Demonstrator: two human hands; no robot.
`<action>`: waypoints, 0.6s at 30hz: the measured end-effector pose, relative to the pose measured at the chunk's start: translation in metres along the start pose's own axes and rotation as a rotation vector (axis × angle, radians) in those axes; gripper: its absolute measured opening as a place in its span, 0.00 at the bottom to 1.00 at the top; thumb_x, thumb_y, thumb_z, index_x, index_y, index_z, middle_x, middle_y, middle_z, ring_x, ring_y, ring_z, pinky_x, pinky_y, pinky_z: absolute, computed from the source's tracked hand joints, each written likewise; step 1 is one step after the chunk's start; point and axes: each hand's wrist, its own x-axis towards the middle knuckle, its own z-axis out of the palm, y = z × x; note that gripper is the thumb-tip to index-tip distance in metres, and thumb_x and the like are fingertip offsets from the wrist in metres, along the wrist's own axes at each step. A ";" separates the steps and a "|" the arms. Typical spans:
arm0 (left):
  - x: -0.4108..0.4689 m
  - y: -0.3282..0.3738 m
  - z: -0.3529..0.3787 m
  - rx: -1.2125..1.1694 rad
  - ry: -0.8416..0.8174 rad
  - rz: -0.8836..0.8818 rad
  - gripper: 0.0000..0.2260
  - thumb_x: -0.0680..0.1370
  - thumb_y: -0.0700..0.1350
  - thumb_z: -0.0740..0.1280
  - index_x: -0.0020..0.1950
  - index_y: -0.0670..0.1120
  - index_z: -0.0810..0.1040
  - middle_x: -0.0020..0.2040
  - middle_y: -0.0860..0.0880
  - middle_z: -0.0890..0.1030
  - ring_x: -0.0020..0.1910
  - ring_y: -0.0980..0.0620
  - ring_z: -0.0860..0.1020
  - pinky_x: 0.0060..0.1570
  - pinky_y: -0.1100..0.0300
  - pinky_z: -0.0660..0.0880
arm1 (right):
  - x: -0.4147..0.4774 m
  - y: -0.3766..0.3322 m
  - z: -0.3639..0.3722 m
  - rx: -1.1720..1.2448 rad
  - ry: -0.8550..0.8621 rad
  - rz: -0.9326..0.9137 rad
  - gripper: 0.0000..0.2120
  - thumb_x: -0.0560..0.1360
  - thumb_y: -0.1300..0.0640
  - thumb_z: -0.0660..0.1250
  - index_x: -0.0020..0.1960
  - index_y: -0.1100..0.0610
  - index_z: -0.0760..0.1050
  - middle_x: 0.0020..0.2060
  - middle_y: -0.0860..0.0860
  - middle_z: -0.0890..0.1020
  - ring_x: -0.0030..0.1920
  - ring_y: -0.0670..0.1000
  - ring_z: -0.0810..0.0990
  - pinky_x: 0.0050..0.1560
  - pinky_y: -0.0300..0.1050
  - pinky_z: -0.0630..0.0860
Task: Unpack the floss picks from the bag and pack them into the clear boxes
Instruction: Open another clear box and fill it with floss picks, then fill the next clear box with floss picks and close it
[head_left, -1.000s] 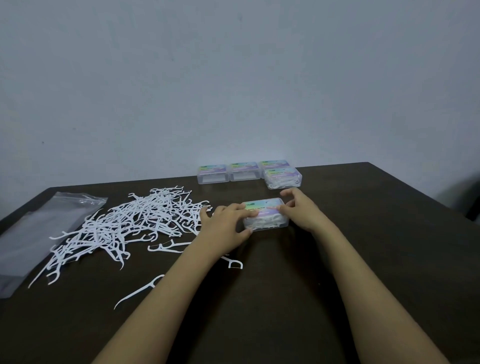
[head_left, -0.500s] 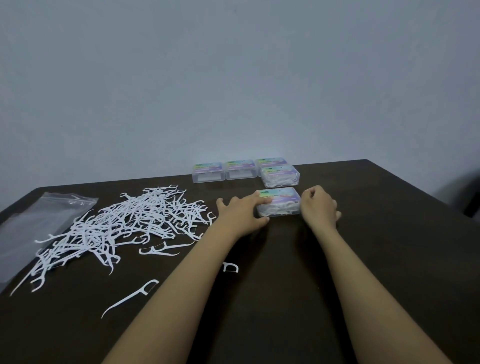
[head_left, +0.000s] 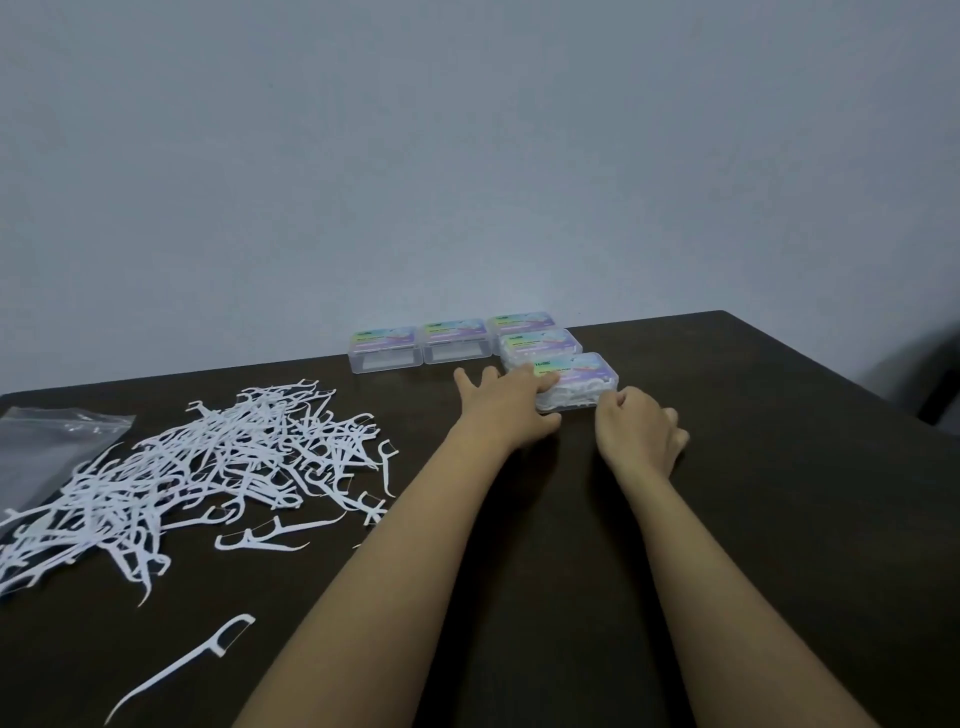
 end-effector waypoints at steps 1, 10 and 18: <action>0.003 0.000 0.000 0.011 0.010 0.007 0.24 0.79 0.56 0.58 0.74 0.59 0.57 0.74 0.50 0.60 0.72 0.44 0.58 0.69 0.36 0.42 | 0.000 0.000 0.001 -0.008 -0.002 -0.003 0.16 0.79 0.54 0.50 0.46 0.58 0.75 0.47 0.55 0.78 0.56 0.54 0.70 0.59 0.52 0.62; 0.035 -0.018 -0.007 -0.188 0.148 -0.047 0.20 0.79 0.58 0.54 0.70 0.56 0.68 0.71 0.50 0.66 0.71 0.48 0.62 0.69 0.38 0.44 | 0.004 -0.002 0.005 -0.078 -0.010 -0.027 0.17 0.79 0.54 0.49 0.44 0.58 0.75 0.44 0.54 0.76 0.56 0.54 0.70 0.58 0.52 0.61; 0.062 -0.069 0.004 0.216 0.107 -0.252 0.28 0.78 0.41 0.57 0.76 0.43 0.50 0.77 0.45 0.51 0.76 0.46 0.49 0.69 0.37 0.37 | 0.005 -0.003 0.009 -0.100 -0.017 -0.061 0.16 0.79 0.54 0.49 0.40 0.56 0.71 0.42 0.53 0.76 0.53 0.53 0.70 0.57 0.51 0.62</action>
